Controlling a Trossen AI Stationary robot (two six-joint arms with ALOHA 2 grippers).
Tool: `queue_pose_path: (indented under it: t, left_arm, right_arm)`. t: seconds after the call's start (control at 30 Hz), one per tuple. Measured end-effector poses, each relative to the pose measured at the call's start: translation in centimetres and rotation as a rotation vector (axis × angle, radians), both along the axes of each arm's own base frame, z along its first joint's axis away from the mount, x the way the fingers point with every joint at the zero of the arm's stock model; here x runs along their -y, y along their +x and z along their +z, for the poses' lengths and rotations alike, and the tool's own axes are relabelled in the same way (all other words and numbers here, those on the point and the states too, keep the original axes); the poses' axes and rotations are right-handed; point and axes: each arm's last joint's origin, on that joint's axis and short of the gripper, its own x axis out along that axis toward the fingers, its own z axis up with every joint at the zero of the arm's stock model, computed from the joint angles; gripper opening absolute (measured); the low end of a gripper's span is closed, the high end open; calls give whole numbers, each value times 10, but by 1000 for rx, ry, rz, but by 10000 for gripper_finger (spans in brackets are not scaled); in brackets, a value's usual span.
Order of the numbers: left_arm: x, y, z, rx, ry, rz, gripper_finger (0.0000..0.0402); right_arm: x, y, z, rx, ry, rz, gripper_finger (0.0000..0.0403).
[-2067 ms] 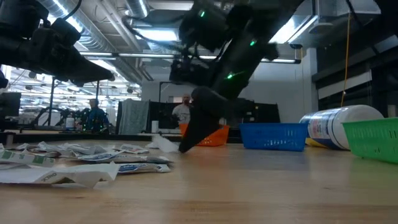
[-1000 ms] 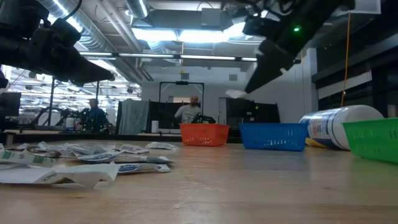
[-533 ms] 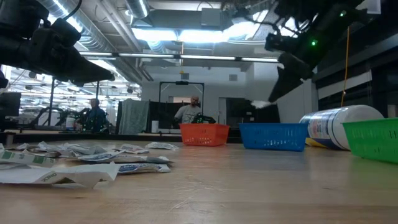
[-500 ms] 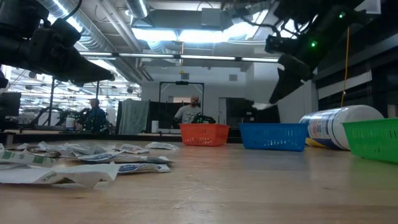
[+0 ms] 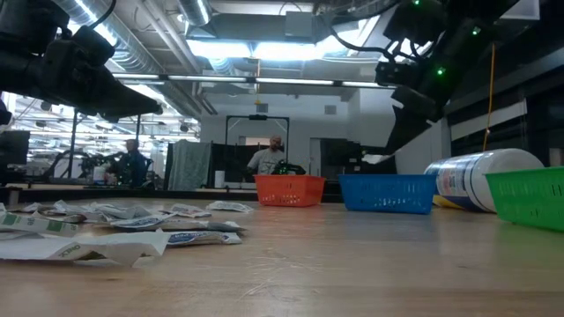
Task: Pick & Place First Aid Supplies
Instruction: Put the green bandage pack into the blue basket, then put the blue alcohol pad into the green basket
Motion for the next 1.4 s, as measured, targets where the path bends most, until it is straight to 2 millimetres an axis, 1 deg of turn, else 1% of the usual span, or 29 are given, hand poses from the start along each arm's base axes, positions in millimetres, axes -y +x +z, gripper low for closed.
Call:
queue_pose_path:
  t: [0.37, 0.57, 0.67, 0.87, 1.0, 1.1, 1.17, 1.3, 1.4]
  left_arm:
    - [0, 0, 0, 0, 0, 0, 91]
    - [0, 0, 0, 0, 0, 0, 93]
    - [0, 0, 0, 0, 0, 0, 92]
    - [0, 0, 0, 0, 0, 1, 93]
    - [0, 0, 0, 0, 0, 1, 92]
    - [0, 0, 0, 0, 0, 1, 91]
    - [0, 0, 0, 0, 0, 1, 92]
    - [0, 0, 0, 0, 0, 1, 93]
    - [0, 0, 0, 0, 0, 1, 91]
  right_arm:
    - [8, -2, 0, -10, -12, -40, 13]
    - [8, -2, 0, -11, -13, -42, 20]
    - [8, -2, 0, -13, -15, -40, 42]
    - [10, -2, 0, -10, -14, -50, 115]
    - [10, 0, 0, 8, -2, -42, 151]
    - [9, 3, 2, 49, 24, -7, 166]
    - [7, 6, 4, 66, 36, 62, 172]
    - [0, 13, 8, 111, 53, 204, 174]
    - [-8, 19, 9, 145, 34, 279, 175]
